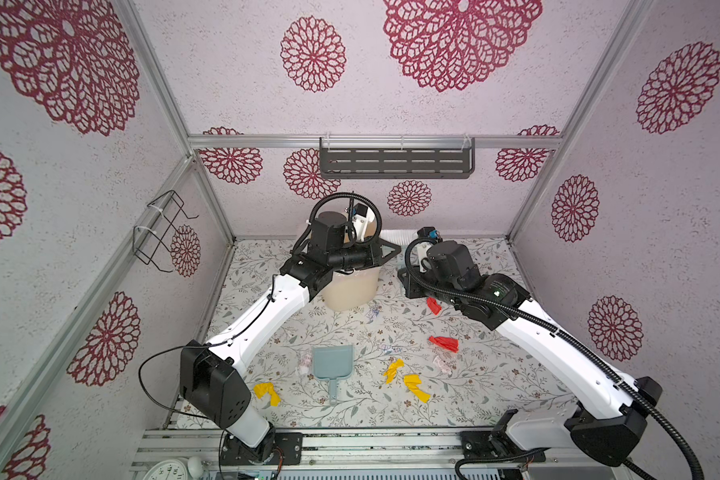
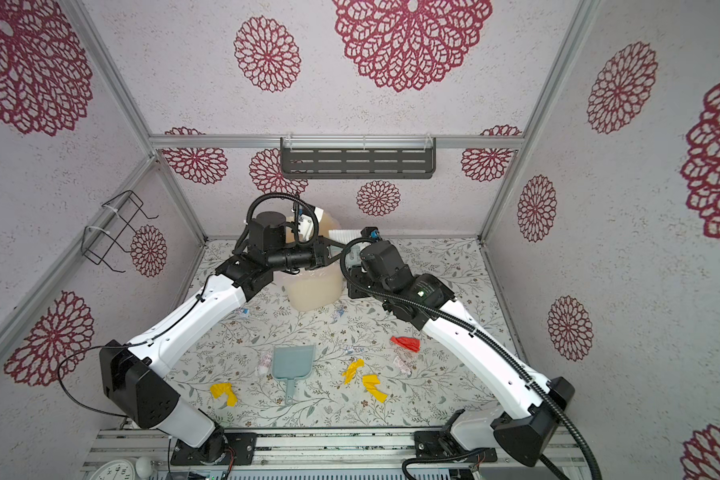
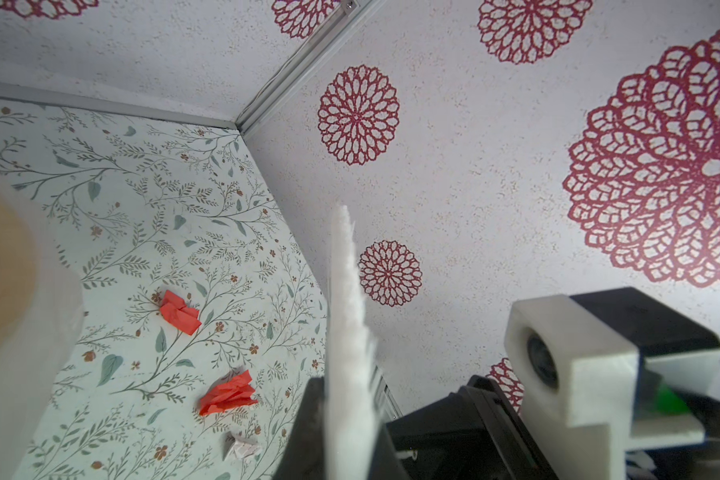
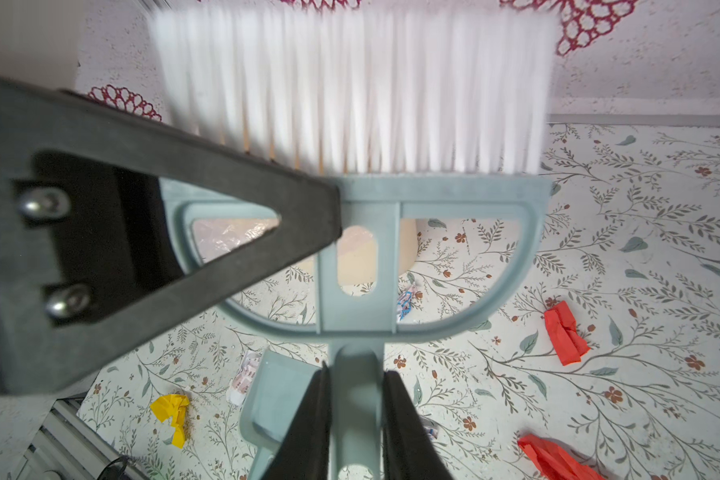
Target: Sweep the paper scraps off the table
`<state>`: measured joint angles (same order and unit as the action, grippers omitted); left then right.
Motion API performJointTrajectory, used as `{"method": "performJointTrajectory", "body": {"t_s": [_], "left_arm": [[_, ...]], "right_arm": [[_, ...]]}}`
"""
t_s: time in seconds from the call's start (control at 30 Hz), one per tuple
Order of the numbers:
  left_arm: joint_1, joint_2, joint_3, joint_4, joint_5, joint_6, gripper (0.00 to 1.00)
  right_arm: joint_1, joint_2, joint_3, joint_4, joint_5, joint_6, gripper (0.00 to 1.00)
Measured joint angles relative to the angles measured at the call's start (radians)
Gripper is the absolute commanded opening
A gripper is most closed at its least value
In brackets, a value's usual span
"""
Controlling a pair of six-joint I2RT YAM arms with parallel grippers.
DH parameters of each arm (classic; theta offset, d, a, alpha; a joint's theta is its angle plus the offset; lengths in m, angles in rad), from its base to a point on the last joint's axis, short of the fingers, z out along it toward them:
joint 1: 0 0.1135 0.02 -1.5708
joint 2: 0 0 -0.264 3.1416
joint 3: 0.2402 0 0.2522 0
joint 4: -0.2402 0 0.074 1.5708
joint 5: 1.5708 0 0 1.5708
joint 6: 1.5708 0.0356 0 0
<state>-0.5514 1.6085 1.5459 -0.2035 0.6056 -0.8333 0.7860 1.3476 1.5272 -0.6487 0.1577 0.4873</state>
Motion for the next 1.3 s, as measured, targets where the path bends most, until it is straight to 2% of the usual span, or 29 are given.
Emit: {"method": "performJointTrajectory", "body": {"t_s": [0.1, 0.2, 0.27, 0.3, 0.4, 0.53, 0.63, 0.83, 1.1, 1.3], "left_arm": [[-0.001, 0.0, 0.0, 0.01, -0.001, -0.009, 0.0], [0.0, -0.003, -0.009, 0.037, -0.016, -0.021, 0.0], [0.001, -0.014, -0.036, 0.068, -0.036, -0.035, 0.0], [0.001, -0.023, -0.052, 0.086, -0.047, -0.044, 0.0], [0.002, -0.047, -0.098, 0.153, -0.083, -0.075, 0.0], [-0.002, -0.061, -0.134, 0.282, -0.127, -0.121, 0.0], [-0.016, -0.061, -0.148, 0.378, -0.164, -0.151, 0.0], [-0.053, -0.055, -0.154, 0.548, -0.211, -0.208, 0.0], [-0.071, -0.013, -0.17, 0.705, -0.249, -0.283, 0.0], [-0.077, -0.013, -0.214, 0.737, -0.282, -0.314, 0.0]], "right_arm": [[0.0, 0.0, 0.001, 0.0, -0.001, -0.011, 0.48], [-0.001, -0.002, 0.002, 0.0, 0.0, -0.022, 0.72], [-0.011, -0.008, 0.001, 0.001, -0.007, -0.023, 0.94], [-0.018, -0.015, -0.002, 0.006, -0.016, -0.023, 0.99], [-0.055, -0.071, -0.058, 0.069, -0.071, -0.021, 0.99], [-0.143, -0.189, -0.212, 0.229, -0.209, 0.035, 0.99], [-0.21, -0.259, -0.341, 0.399, -0.311, 0.121, 0.98], [-0.289, -0.298, -0.543, 0.746, -0.461, 0.322, 0.88], [-0.328, -0.298, -0.701, 1.135, -0.51, 0.537, 0.7], [-0.338, -0.293, -0.718, 1.284, -0.513, 0.609, 0.57]]}}
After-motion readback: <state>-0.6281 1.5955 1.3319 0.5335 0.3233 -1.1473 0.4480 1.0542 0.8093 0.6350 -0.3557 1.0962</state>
